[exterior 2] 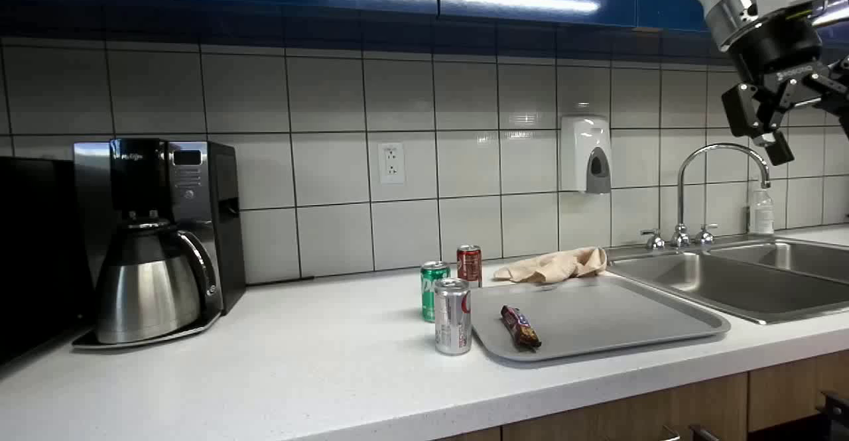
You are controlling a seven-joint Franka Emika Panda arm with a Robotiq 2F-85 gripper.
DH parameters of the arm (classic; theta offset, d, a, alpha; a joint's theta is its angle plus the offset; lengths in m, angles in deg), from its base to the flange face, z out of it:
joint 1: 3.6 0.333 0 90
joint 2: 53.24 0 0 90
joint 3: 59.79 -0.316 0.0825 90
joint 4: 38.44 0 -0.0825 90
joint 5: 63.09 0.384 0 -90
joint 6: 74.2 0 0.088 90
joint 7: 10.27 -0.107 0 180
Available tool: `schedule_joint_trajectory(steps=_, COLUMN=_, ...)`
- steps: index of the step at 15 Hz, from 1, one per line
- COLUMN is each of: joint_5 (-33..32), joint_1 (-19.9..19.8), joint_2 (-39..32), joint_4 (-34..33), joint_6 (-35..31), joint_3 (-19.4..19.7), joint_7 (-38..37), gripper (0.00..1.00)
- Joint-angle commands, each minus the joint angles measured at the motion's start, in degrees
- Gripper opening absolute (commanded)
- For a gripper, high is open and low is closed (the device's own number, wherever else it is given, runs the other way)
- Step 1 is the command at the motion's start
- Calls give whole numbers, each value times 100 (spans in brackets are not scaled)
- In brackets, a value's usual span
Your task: Put the cans on the tray
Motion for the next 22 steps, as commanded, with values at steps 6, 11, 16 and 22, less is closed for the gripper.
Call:
schedule_joint_trajectory(steps=6, joint_5=-46, joint_1=114, joint_2=-11, joint_4=-16, joint_6=30, joint_3=93, joint_7=-59, gripper=100)
schedule_joint_trajectory(steps=11, joint_5=-152, joint_1=162, joint_2=-119, joint_4=-64, joint_6=-112, joint_3=73, joint_7=4, gripper=100)
schedule_joint_trajectory(steps=16, joint_5=-452, joint_1=369, joint_2=-736, joint_4=-173, joint_6=-928, joint_3=80, joint_7=268, gripper=100)
schedule_joint_trajectory(steps=22, joint_5=-483, joint_1=518, joint_2=-1627, joint_4=-195, joint_6=-2026, joint_3=120, joint_7=620, gripper=100)
